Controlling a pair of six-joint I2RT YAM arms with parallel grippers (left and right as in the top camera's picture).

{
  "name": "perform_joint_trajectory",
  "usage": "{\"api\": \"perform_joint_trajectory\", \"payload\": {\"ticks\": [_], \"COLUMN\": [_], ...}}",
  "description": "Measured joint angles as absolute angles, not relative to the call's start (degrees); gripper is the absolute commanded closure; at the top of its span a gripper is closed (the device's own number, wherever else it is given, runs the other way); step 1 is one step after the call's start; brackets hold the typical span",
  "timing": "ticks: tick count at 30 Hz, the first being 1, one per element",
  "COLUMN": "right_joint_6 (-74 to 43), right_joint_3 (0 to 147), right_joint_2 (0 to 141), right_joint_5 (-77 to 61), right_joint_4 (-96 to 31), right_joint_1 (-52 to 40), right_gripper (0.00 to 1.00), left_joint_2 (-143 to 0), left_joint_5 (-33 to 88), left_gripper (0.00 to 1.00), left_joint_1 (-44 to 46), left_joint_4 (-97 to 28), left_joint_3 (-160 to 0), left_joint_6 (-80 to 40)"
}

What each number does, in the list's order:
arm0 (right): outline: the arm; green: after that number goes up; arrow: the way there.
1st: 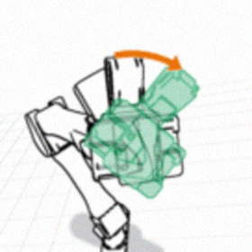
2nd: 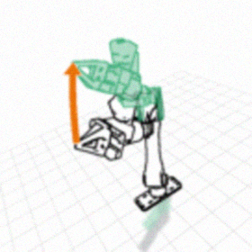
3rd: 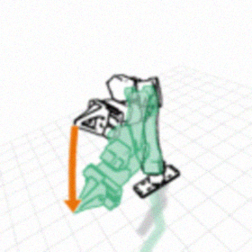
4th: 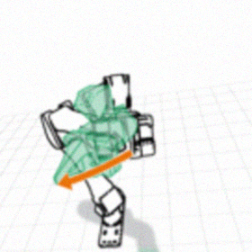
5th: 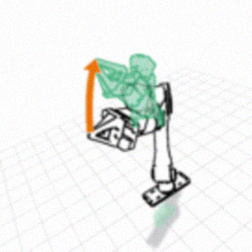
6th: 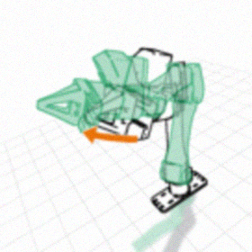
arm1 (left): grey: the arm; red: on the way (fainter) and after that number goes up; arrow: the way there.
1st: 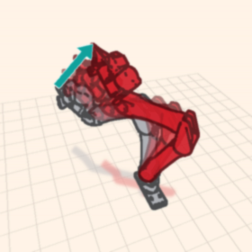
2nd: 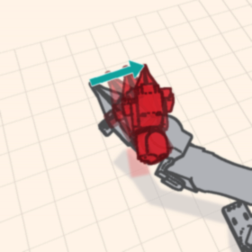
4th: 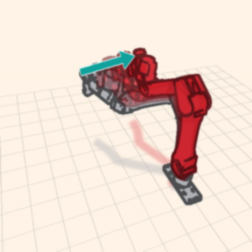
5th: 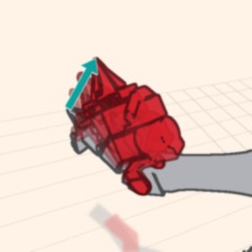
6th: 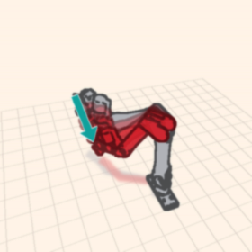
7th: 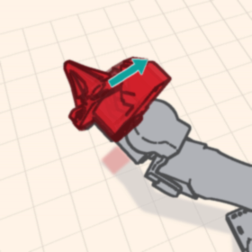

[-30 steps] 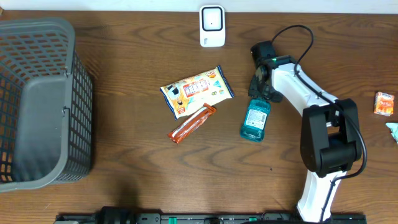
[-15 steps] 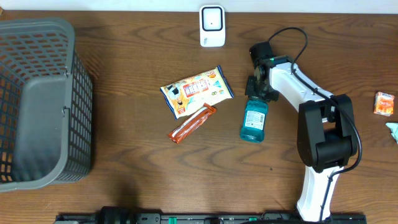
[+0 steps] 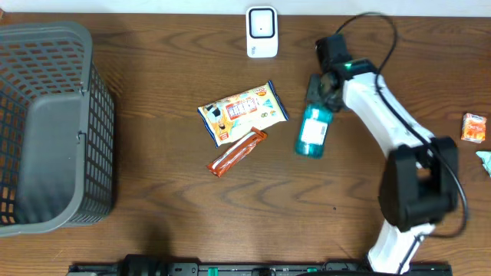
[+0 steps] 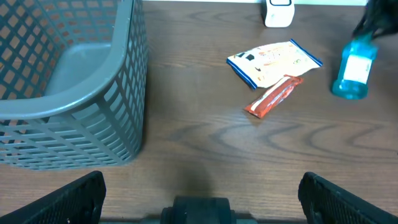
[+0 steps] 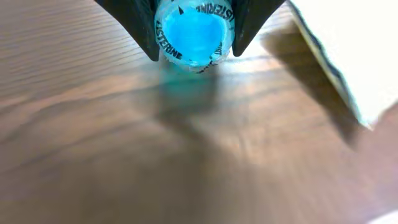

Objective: Scan the item barcode
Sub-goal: 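Carry the Listerine bottle up to the white scanner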

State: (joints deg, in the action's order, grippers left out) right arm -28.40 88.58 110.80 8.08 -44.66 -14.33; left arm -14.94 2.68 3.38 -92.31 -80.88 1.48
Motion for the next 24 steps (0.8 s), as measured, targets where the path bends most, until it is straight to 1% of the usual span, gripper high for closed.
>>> {"api": "perform_joint_trajectory", "payload": {"ticks": [4, 9, 16, 24], "right_joint_6": [-28.4, -28.4, -28.4, -29.12], "right_joint_3": [89.58, 89.78, 89.76, 89.73], "right_joint_2": [107.26, 107.15, 107.24, 107.31], "right_joint_5": [14.33, 20.56, 28.12, 32.49], "right_joint_4": [-44.27, -43.9, -39.92, -38.06], "right_joint_1": [-14.48, -15.35, -19.59, -23.07], "right_gripper": [0.99, 0.99, 0.99, 0.94], "left_joint_2": [-14.94, -14.94, -14.94, -14.94], "left_joint_5": [2.68, 2.68, 2.68, 2.68], "left_gripper": [0.01, 0.01, 0.01, 0.01], "left_joint_1": [3.38, 3.36, 3.38, 3.38], "left_joint_4": [-92.31, -92.29, -92.31, -92.31], "left_joint_3": [-80.88, -80.88, -80.88, -80.88], "left_joint_6": [1.48, 1.5, 1.5, 1.48]}}
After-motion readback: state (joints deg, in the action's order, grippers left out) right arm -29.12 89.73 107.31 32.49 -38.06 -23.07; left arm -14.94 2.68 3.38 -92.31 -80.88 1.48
